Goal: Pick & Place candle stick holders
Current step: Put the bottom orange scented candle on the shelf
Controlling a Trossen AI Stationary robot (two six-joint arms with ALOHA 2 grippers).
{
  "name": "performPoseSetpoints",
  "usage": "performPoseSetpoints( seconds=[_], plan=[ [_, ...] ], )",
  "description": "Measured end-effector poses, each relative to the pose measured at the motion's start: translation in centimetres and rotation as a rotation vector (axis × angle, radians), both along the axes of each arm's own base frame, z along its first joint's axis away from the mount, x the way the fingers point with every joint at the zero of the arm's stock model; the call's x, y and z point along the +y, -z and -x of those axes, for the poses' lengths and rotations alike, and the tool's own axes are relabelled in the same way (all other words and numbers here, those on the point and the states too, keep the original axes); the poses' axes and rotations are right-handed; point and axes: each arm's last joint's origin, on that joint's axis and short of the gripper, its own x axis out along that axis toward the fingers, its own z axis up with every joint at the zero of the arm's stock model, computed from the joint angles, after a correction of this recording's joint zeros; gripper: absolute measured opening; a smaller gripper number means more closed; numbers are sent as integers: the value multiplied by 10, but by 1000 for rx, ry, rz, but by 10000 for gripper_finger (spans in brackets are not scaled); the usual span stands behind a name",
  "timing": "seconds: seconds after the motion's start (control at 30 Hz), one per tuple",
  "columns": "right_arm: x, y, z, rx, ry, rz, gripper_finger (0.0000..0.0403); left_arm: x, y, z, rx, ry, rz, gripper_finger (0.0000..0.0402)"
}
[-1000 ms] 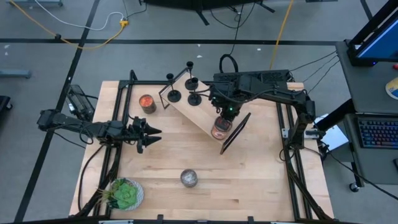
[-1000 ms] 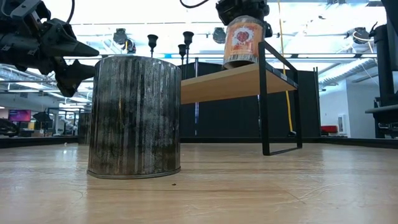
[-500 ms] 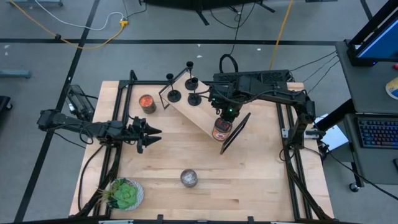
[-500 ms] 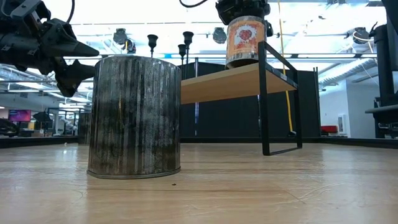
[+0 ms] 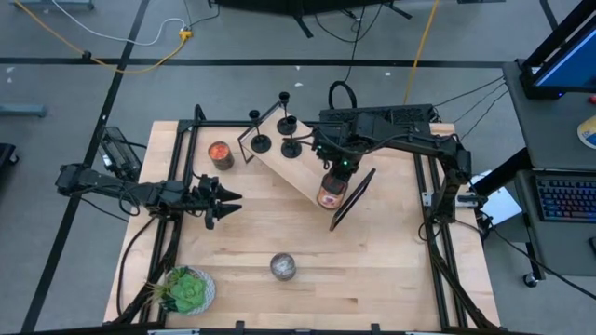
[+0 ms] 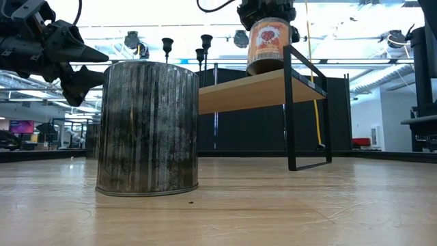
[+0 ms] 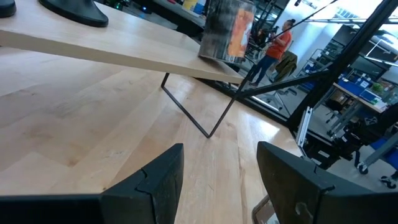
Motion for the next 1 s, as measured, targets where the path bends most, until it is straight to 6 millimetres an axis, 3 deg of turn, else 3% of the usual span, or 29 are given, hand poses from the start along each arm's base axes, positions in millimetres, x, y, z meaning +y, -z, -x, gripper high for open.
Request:
performPoseSetpoints(
  seconds=[0.33, 0.63, 1.0],
  plan=[
    [1, 1, -2, -18, -16, -41, 30, 0, 0, 0, 0, 1, -4, 209],
    [1, -8, 4, -36, -9, 25, 3, 0, 0, 0, 1, 1, -7, 209],
    [1, -9, 4, -48, 7, 17, 10, 0, 0, 0, 1, 1, -7, 209]
  ],
)
